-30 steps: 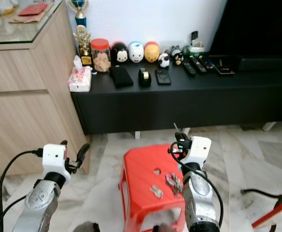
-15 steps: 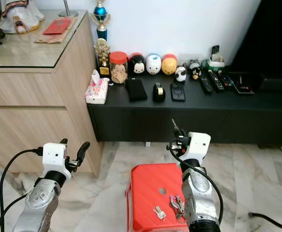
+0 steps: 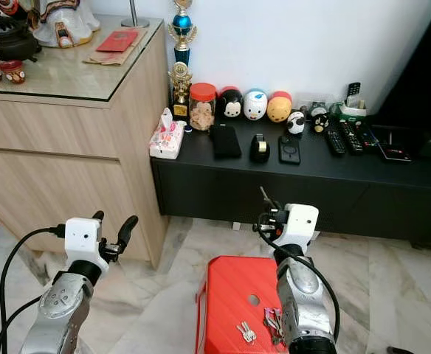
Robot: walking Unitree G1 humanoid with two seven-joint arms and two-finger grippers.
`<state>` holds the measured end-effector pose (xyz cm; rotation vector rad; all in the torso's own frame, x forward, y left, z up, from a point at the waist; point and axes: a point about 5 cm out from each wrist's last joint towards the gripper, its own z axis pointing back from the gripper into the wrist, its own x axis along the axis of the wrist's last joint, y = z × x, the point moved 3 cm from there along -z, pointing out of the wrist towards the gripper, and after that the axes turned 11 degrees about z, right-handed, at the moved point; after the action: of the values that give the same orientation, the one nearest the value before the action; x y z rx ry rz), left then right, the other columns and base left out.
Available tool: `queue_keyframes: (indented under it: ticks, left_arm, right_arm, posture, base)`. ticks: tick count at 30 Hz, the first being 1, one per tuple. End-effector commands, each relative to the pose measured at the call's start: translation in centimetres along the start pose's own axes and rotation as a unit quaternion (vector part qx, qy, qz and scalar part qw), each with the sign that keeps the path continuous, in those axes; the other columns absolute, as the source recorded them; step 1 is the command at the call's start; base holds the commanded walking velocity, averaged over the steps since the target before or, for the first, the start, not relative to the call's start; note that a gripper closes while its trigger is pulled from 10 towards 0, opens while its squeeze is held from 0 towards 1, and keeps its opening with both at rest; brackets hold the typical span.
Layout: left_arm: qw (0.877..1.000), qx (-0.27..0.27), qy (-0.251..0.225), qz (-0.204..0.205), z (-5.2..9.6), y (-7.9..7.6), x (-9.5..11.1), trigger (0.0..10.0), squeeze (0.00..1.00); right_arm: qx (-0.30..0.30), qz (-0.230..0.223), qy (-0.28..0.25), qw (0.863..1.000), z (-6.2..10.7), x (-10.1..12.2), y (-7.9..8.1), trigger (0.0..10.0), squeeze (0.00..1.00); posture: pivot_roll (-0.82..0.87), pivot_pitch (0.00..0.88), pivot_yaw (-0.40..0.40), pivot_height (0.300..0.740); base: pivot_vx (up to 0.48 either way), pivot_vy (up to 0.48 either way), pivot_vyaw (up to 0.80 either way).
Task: Hang keys on a hook
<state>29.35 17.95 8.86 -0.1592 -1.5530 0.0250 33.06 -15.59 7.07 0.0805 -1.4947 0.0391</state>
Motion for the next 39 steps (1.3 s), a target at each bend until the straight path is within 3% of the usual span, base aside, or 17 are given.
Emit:
queue_keyframes:
  ticks: [1, 39]
  left_arm:
    - [1.000, -0.003, 0.000, 0.000, 0.2, -0.1, 0.0, 10.0, 0.00]
    - [1.000, -0.020, -0.005, 0.008, 0.1, -0.7, 0.4, 10.0, 0.00]
  right_arm:
    - [-0.006, 0.002, -0.008, 1.000, -0.1, 0.6, -0.3, 10.0, 0.00]
    - [0.013, 0.001, 0.000, 1.000, -1.0, 2.3, 1.1, 10.0, 0.00]
  posture:
    - [0.04, 0.000, -0.087, 0.740]
    - [0.04, 0.000, -0.083, 0.740]
  base:
    - [0.000, 0.000, 0.00]
    - [-0.221, 0.000, 0.00]
